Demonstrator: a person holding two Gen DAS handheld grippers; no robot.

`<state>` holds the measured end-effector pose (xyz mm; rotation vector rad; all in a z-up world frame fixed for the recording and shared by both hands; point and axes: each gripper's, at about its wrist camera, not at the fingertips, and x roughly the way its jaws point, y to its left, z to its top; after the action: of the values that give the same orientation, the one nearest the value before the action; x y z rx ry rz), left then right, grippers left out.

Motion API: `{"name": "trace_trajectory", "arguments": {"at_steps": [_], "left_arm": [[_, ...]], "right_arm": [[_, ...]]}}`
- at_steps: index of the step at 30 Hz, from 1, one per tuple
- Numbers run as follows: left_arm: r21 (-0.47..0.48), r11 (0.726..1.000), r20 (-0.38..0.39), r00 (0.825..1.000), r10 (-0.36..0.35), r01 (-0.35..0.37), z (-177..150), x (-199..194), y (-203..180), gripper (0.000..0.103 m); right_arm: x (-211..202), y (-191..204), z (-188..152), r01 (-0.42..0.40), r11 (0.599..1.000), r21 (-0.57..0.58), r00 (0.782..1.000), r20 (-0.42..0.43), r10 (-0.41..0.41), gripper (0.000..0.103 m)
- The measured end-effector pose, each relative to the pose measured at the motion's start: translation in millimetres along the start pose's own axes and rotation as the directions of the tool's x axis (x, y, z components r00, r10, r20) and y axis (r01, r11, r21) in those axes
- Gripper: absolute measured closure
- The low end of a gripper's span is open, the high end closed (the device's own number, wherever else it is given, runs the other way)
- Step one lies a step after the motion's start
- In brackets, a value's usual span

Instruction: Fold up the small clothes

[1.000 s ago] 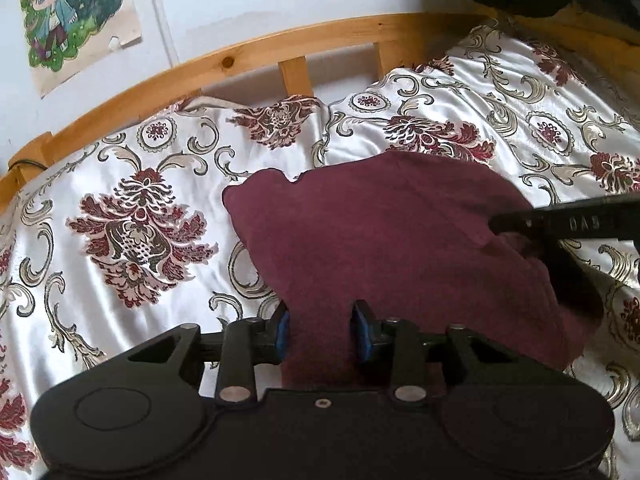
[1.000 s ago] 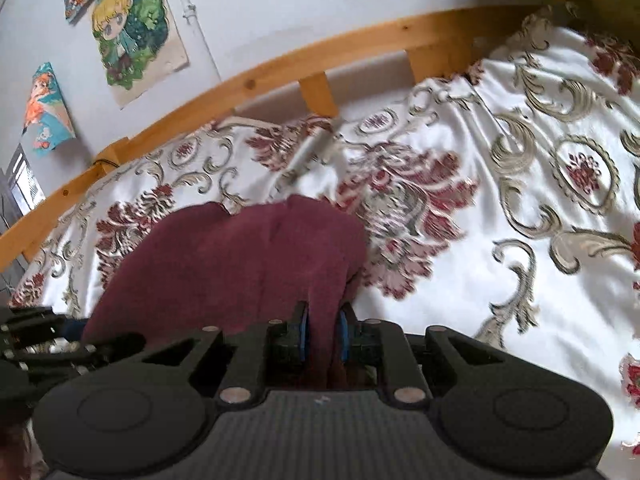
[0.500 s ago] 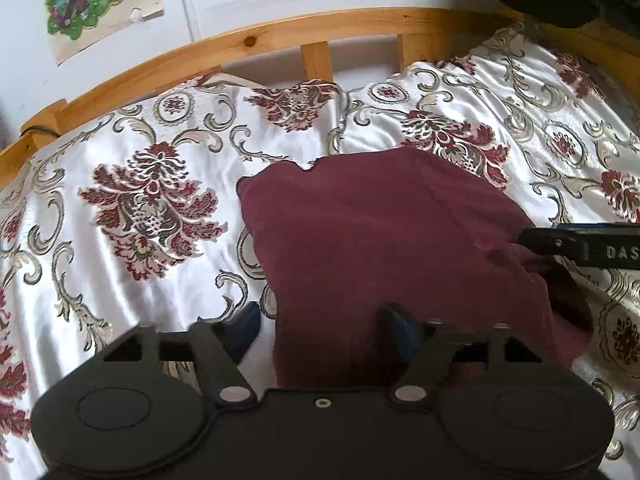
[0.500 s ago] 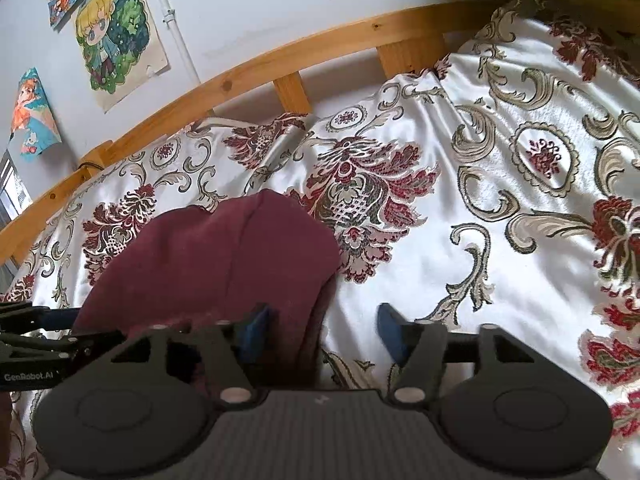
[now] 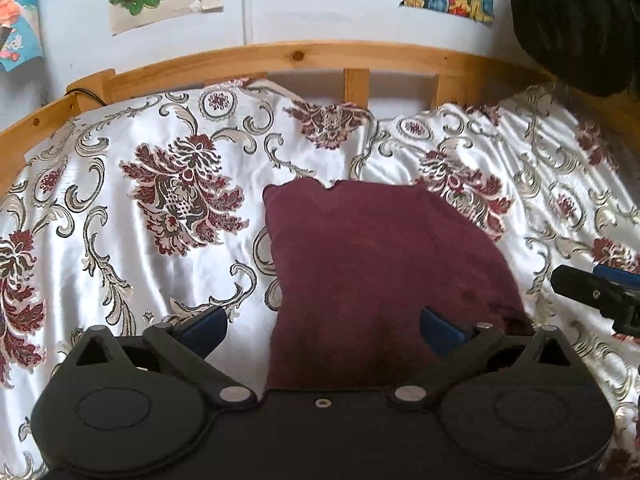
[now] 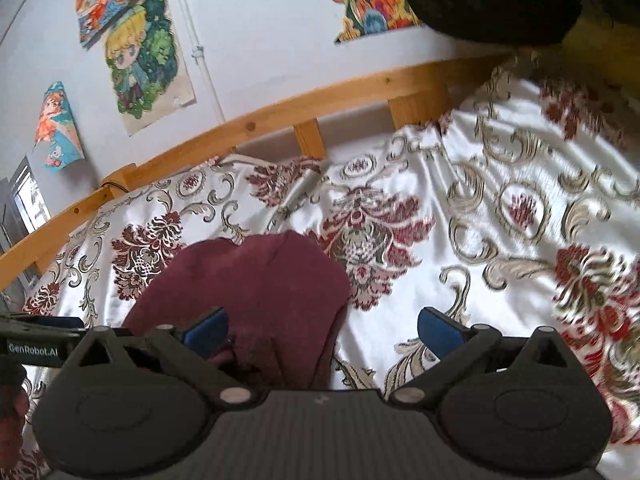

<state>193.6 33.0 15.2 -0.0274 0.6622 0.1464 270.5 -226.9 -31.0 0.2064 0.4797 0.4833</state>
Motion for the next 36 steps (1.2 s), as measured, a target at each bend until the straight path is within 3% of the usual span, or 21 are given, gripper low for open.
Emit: {"name": "trace_trajectory", "arguments": {"at_steps": [5, 11, 14, 18, 23, 30, 36], "left_arm": [[-0.002, 1.000, 0.030, 0.999, 0.024, -0.024, -5.0, -13.7, -2.7, 0.001], [0.000, 0.999, 0.018, 0.999, 0.043, -0.043, -25.5, -16.5, 4.9, 0.001], [-0.009, 0.999, -0.006, 0.999, 0.044, -0.044, -38.9, -13.9, 11.3, 0.001], [-0.013, 0.998, -0.053, 0.997, 0.058, -0.058, -50.7, -7.1, 17.4, 0.001], [-0.031, 0.998, -0.082, 0.995, 0.056, -0.059, -56.5, -3.8, 21.9, 0.001], [-0.043, 0.997, -0.079, 0.995, 0.061, -0.064, -57.7, -15.5, 14.8, 0.001], [-0.086, 0.994, -0.016, 0.998, 0.068, -0.069, -54.9, -48.0, 5.0, 0.001]], "right_arm": [[-12.9, 10.2, -4.7, -0.001, 0.999, -0.049, 1.000, 0.014, 0.002, 0.000], [2.1, 16.3, -32.8, -0.005, 0.994, -0.110, 0.992, -0.124, -0.009, 0.000], [13.3, 14.9, -49.3, 0.035, 0.989, -0.142, 0.982, -0.177, -0.060, 0.000], [17.0, 9.1, -57.5, 0.150, 0.971, -0.186, 0.976, -0.129, -0.176, 0.000], [10.9, 0.0, -54.2, 0.194, 0.965, -0.177, 0.974, -0.082, -0.211, 0.001], [-3.1, -3.5, -51.4, 0.112, 0.985, -0.128, 0.988, -0.088, -0.124, 0.000], [-36.6, 2.9, -36.2, 0.092, 0.990, -0.110, 0.996, -0.010, -0.093, 0.000]]}}
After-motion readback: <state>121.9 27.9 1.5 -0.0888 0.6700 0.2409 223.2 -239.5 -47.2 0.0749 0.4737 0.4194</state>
